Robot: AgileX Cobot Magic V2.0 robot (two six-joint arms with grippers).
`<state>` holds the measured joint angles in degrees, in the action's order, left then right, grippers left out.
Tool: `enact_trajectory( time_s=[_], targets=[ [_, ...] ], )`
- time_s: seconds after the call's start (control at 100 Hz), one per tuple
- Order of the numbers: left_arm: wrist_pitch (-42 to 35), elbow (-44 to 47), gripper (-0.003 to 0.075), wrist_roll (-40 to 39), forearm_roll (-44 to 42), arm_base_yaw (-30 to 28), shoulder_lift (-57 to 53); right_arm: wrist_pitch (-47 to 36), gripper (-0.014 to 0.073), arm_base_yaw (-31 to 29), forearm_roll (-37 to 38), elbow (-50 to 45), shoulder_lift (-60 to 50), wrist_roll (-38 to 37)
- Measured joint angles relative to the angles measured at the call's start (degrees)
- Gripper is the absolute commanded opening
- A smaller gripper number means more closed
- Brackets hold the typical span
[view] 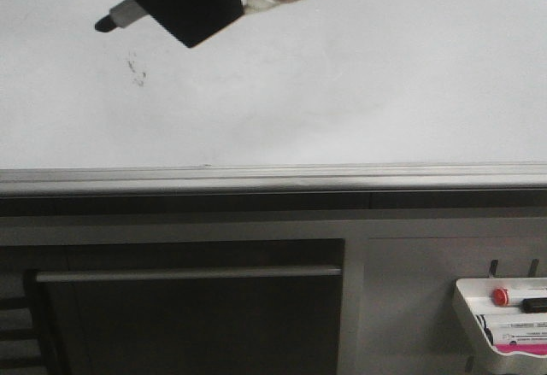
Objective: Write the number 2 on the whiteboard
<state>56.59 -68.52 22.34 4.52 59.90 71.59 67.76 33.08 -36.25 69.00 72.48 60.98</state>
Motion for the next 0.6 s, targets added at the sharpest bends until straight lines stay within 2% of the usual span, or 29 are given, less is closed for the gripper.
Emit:
enact_trajectory(
  time_s=[0.15,0.31,0.39,0.51,0.6],
  targets=[
    [0.0,0.0,-0.0018,0.1,-0.1,0.0,0.0,0.0,0.0004,0.0,0.1,0.1,0.0,0.0],
    [0.0,0.0,0.0007,0.2,-0.2,0.0,0.0,0.0,0.0004,0.0,0.1,0.1,0.0,-0.1],
    [0.0,0.0,0.0097,0.2,-0.6,0.0,0.0,0.0,0.0004,0.0,0.1,0.1,0.0,-0.1],
    [0.0,0.0,0.0326,0.2,-1.4,0.0,0.0,0.0,0.0004,0.0,0.1,0.1,0.0,-0.1],
    [-0.4,0.0,0.0455,0.2,-1.9,0.0,-0.8,0.0,0.0004,0.0,0.5,0.1,-0.5,-0.3]
  ],
)
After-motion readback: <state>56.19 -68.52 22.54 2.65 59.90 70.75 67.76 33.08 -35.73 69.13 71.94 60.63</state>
